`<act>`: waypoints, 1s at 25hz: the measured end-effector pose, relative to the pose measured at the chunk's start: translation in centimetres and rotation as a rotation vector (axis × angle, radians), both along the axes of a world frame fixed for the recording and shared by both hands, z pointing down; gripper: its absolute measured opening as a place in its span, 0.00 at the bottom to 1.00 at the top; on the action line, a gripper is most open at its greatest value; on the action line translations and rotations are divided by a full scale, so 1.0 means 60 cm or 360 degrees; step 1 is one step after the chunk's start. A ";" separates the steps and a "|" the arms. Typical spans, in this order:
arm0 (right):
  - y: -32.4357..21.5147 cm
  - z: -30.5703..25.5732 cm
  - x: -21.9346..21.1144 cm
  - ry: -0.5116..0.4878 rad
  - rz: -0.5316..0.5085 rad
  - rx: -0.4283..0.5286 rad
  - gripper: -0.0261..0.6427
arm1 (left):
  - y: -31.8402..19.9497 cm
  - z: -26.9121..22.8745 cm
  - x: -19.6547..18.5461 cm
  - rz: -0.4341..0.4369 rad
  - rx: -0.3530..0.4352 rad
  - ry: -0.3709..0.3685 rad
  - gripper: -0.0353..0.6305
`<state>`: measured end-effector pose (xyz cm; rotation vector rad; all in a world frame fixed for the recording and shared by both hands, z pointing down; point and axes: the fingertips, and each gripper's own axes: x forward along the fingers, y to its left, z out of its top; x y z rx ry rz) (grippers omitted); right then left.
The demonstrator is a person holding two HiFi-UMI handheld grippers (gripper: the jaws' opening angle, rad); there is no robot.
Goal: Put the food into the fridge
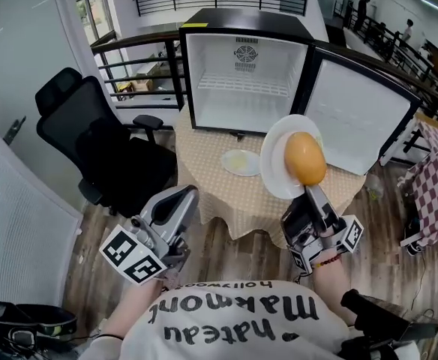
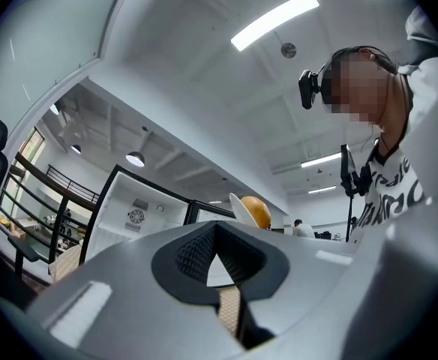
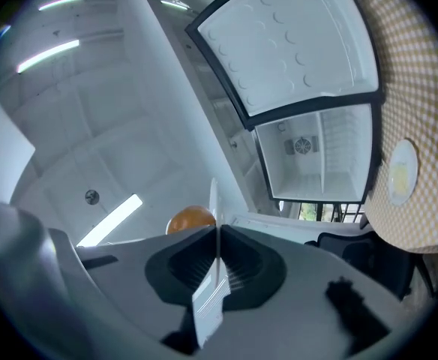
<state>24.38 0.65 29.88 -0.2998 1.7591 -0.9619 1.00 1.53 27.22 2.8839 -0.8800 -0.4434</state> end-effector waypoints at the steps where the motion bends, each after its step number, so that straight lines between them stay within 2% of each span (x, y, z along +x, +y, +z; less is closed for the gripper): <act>1: -0.012 0.001 -0.007 -0.0001 0.0021 -0.0001 0.08 | -0.012 0.000 -0.009 0.0015 0.0004 -0.0006 0.06; 4: -0.046 0.008 -0.023 0.0000 0.0075 -0.0019 0.08 | -0.049 0.003 -0.028 0.0053 0.0019 -0.0032 0.06; 7: -0.077 0.017 -0.033 -0.0007 0.0112 -0.0061 0.08 | -0.088 0.006 -0.032 0.0093 0.0002 -0.0002 0.06; 9: -0.096 0.023 -0.038 -0.0008 0.0130 -0.0085 0.08 | -0.111 0.006 -0.025 0.0142 -0.0018 0.0030 0.06; 12: -0.124 0.031 -0.047 0.0016 0.0143 -0.0104 0.08 | -0.137 0.007 -0.008 0.0217 -0.0003 0.0003 0.06; 17: -0.179 0.061 -0.064 0.0023 0.0135 -0.0170 0.08 | -0.197 0.011 0.001 0.0262 0.0004 0.0040 0.06; 19: -0.208 0.073 -0.070 0.0043 0.0137 -0.0193 0.08 | -0.221 0.022 0.011 0.0321 0.0009 -0.0010 0.06; 23: -0.280 0.084 -0.084 0.0076 0.0139 -0.0234 0.08 | -0.273 0.051 0.038 0.0518 0.0053 -0.0206 0.06; 25: -0.317 0.091 -0.091 0.0085 0.0153 -0.0243 0.08 | -0.304 0.055 0.045 0.0604 0.0056 -0.0238 0.06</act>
